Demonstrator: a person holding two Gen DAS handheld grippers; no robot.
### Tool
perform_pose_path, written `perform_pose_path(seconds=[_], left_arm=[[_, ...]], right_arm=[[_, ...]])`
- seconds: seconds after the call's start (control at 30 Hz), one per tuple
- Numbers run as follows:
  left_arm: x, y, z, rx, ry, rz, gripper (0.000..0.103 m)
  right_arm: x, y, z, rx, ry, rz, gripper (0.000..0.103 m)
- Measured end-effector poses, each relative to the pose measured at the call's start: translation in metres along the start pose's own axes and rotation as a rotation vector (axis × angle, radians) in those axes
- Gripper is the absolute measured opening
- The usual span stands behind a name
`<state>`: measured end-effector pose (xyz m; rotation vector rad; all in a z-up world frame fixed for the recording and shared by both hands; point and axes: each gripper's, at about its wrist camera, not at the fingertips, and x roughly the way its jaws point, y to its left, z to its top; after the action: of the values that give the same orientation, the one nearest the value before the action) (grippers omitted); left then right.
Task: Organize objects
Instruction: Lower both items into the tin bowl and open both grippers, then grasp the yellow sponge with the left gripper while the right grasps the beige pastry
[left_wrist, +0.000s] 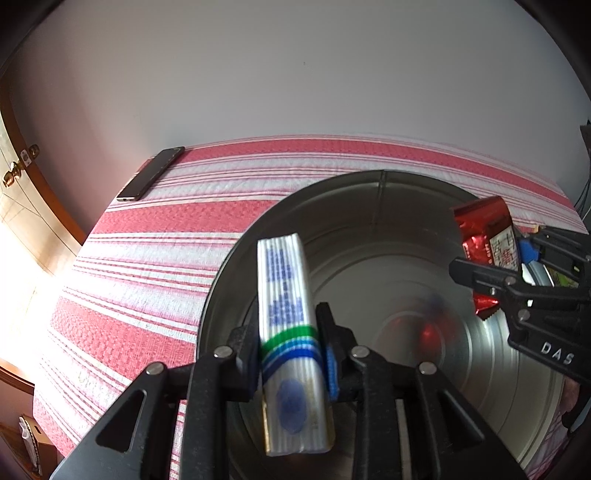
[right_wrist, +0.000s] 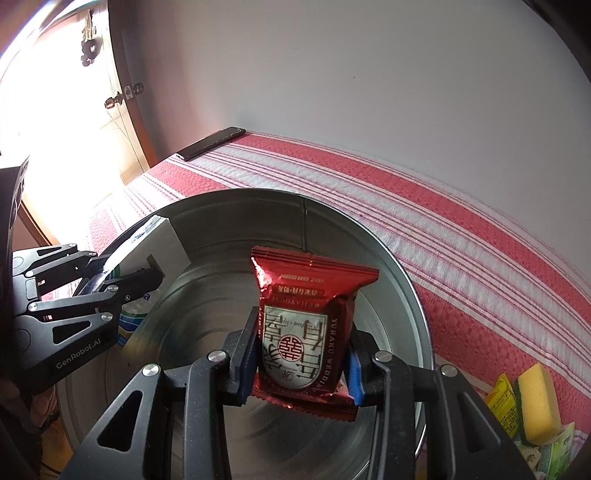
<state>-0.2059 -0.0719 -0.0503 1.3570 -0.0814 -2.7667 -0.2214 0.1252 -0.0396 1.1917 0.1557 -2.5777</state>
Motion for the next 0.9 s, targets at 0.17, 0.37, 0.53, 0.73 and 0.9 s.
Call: perform_pose_path(seconds=[0.17,0.37,0.53,0.73,0.9], left_arm=[[-0.007,0.001,-0.001,-0.012,-0.034,0.005,0.065],[-0.027,0.004,-0.008,-0.071,-0.111,-0.02,0.075],[-0.055,-0.006,-0.023,-0.078,-0.223,0.015,0.082],[-0.087,-0.045,-0.048,-0.017,-0.34,0.024,0.087],[-0.096,-0.088,-0.062,0.076,-0.375,-0.024,0.089]], right_arm=[[-0.009,0.003,-0.003,0.008,-0.056,-0.021,0.06],[-0.037,-0.004,-0.019,0.072,-0.181,-0.032,0.067],[-0.069,-0.006,-0.047,0.084,-0.247,-0.032,0.067],[-0.119,-0.017,-0.091,0.12,-0.334,-0.049,0.067],[-0.159,-0.044,-0.143,0.181,-0.391,-0.136,0.081]])
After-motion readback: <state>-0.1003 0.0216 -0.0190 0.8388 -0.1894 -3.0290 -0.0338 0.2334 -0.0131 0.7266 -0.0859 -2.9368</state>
